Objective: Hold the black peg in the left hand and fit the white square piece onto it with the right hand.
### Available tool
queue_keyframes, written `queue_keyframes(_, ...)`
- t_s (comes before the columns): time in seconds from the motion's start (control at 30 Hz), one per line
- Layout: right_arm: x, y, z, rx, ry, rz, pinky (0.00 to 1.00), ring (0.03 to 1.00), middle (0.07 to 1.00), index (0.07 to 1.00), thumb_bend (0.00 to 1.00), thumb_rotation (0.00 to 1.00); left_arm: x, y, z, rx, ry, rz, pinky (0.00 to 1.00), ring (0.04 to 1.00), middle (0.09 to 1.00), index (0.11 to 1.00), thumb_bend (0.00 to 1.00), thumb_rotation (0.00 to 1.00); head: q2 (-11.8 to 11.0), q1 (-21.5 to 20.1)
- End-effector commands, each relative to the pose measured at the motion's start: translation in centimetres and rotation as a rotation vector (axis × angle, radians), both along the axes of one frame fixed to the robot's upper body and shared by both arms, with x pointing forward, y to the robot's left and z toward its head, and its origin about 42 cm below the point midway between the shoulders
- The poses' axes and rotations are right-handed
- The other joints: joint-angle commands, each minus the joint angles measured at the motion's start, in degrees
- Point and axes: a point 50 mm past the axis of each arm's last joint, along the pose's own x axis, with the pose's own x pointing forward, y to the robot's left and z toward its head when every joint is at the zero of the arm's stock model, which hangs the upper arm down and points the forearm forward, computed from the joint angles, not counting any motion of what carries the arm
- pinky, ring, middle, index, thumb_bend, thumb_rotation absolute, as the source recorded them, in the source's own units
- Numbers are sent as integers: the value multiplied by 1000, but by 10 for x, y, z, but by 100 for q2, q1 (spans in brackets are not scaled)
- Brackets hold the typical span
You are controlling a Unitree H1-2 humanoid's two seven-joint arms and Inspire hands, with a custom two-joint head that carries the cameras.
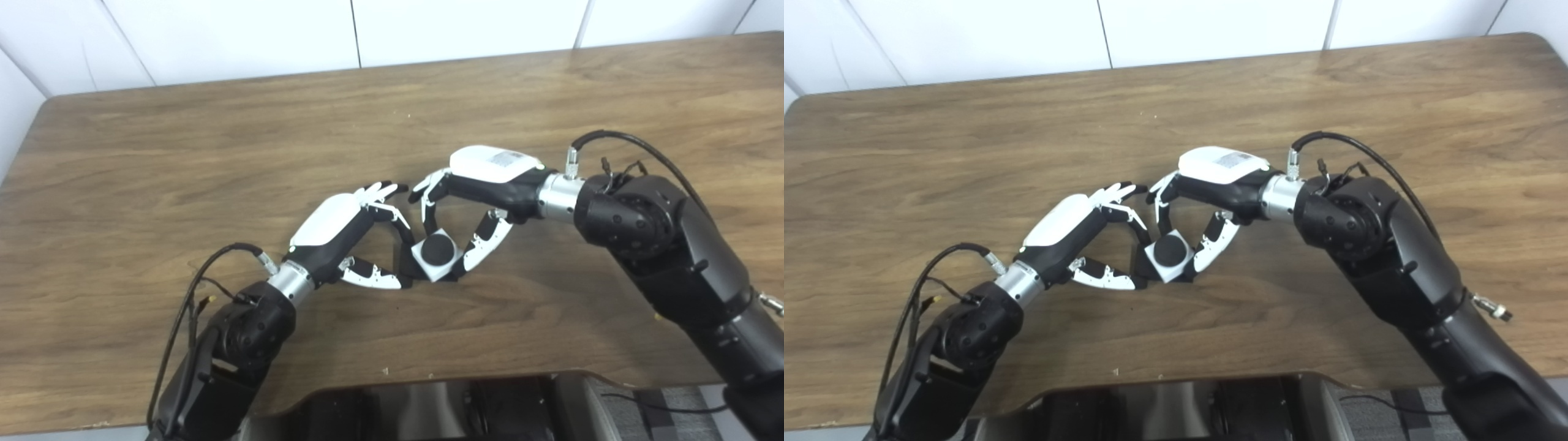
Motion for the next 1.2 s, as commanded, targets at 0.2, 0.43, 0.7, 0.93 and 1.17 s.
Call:
queue_keyframes(0.2, 3, -2, 18, -11, -56, -8, 765, 873, 881, 798, 901, 271, -4, 2, -11, 72, 43, -13, 1000, 1000, 961, 489, 521, 77, 9, -4)
queue_keyframes(0.43, 7, -9, 19, 3, -63, -38, 758, 885, 873, 780, 880, 251, -4, 3, -12, 77, 46, -9, 1000, 1000, 962, 490, 521, 78, -15, -37)
queue_keyframes(0.7, 14, -25, 18, 94, -91, -131, 737, 848, 844, 733, 836, 203, -4, 6, -13, 80, 42, -6, 1000, 1000, 959, 490, 521, 78, -84, -149)
queue_keyframes(0.93, 6, -35, 0, 293, -108, -308, 682, 816, 837, 711, 764, 146, -3, 10, -14, 83, 33, -4, 1000, 1000, 964, 497, 518, 84, -156, -158)
queue_keyframes(1.17, -13, -35, -37, 539, -100, -477, 764, 847, 833, 732, 702, 133, 0, 14, -17, 96, 30, 11, 997, 1000, 960, 695, 797, 275, -327, -258)
